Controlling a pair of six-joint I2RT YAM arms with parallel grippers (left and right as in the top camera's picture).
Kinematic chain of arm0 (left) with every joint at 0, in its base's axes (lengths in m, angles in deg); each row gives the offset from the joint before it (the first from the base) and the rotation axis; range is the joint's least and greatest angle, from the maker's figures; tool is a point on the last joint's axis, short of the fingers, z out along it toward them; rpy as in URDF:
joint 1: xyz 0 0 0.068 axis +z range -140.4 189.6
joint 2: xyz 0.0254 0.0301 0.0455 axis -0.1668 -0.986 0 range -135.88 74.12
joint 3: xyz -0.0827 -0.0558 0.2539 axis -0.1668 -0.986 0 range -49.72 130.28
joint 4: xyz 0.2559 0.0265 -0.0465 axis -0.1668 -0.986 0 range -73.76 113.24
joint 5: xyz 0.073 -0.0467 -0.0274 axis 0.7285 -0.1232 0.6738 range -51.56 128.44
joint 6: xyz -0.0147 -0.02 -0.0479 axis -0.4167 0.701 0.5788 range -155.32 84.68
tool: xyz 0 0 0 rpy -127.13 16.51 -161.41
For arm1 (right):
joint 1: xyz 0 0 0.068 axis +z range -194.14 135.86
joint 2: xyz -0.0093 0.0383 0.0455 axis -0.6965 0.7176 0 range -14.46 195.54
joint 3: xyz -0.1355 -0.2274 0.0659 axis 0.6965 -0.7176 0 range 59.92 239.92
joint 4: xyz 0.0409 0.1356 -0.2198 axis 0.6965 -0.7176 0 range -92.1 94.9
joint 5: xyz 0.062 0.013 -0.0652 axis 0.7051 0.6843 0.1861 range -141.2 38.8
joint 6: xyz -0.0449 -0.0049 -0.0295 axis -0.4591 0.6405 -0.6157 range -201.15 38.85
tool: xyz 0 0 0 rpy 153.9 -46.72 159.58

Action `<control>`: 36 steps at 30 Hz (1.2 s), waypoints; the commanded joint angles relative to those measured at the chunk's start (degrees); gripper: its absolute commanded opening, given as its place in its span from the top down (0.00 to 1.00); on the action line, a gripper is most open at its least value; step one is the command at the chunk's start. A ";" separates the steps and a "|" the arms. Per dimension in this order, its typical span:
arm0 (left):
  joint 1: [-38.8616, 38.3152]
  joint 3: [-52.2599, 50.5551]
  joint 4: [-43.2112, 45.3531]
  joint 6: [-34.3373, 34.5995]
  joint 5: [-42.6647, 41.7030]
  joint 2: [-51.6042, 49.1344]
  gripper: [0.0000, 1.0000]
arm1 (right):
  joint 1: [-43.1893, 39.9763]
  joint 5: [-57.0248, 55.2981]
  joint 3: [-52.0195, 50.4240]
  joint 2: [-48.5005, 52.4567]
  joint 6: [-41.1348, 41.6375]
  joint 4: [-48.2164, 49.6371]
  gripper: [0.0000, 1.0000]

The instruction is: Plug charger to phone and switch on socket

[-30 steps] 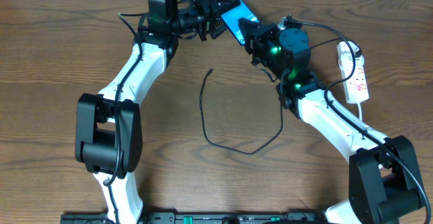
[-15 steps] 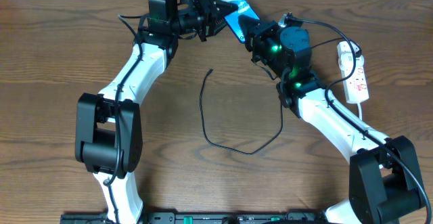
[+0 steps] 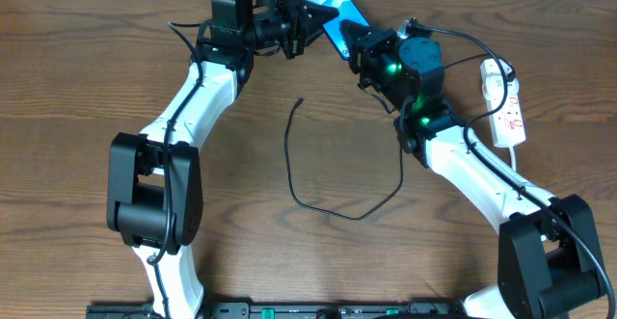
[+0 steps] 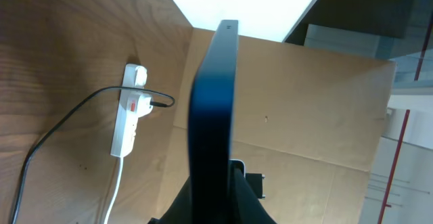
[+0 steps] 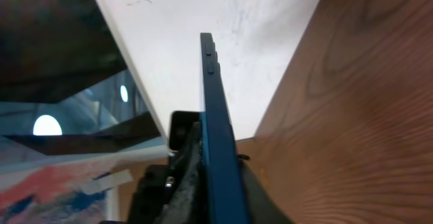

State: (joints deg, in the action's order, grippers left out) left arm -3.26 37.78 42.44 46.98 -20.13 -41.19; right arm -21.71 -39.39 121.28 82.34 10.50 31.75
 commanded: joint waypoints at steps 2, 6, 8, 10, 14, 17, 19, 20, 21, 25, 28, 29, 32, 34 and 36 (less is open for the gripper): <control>0.04 1.11 1.27 -1.77 0.17 1.09 0.93 | 1.55 3.30 -0.39 -0.04 -5.90 -1.11 0.81; 0.11 1.11 1.27 -2.10 0.15 1.09 0.92 | 1.51 1.42 -0.39 -0.04 -6.69 -2.91 0.80; 0.11 1.11 1.27 -2.10 0.15 1.09 0.93 | 1.25 0.09 -0.39 -0.04 -6.69 -3.48 0.81; 0.11 1.11 1.27 -2.08 0.15 1.09 0.92 | 0.72 -0.79 -0.39 -0.04 -6.67 -3.48 0.83; 0.11 1.11 1.27 -2.10 0.13 1.09 0.92 | -0.70 -0.92 -0.39 -0.04 -6.64 -3.45 0.85; 0.11 1.11 1.27 -2.10 0.13 1.09 0.92 | -1.40 -0.74 -0.39 -0.04 -6.62 -3.39 0.85; 0.11 1.11 1.27 -2.10 0.13 1.09 0.93 | -1.70 -0.76 -0.39 -0.04 -6.62 -3.30 0.85; 0.11 1.11 1.27 -2.10 0.15 1.09 0.93 | -1.84 -0.76 -0.39 -0.04 -6.60 -3.28 0.85; 0.11 1.11 1.27 -2.10 0.15 1.09 0.92 | -2.01 -0.76 -0.39 -0.04 -6.49 -3.21 0.85; 0.11 1.11 1.27 -2.10 0.13 1.09 0.92 | -2.54 -0.74 -0.39 -0.04 -6.43 -2.01 0.85; 0.11 1.11 1.27 -2.10 0.13 1.09 0.93 | -2.64 -0.76 -0.39 -0.04 -6.43 -0.55 0.85; 0.11 1.11 1.27 -2.10 0.13 1.09 0.93 | -2.62 -0.76 -0.39 -0.04 -6.43 -0.26 0.85; 0.11 1.11 1.27 -2.10 0.11 1.09 0.93 | -2.62 -0.76 -0.39 -0.04 -6.43 0.61 0.85; 0.11 1.11 1.27 -2.10 0.11 1.09 0.93 | -2.64 -0.76 -0.39 -0.04 -6.43 0.63 0.84; 0.11 1.11 1.27 -2.10 0.09 1.09 0.92 | -2.64 -0.76 -0.39 -0.04 -6.43 0.63 0.86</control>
State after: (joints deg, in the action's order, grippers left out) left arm -3.59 37.78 43.14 45.76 -19.45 -41.19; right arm -23.15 -37.70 121.24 82.16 6.13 32.01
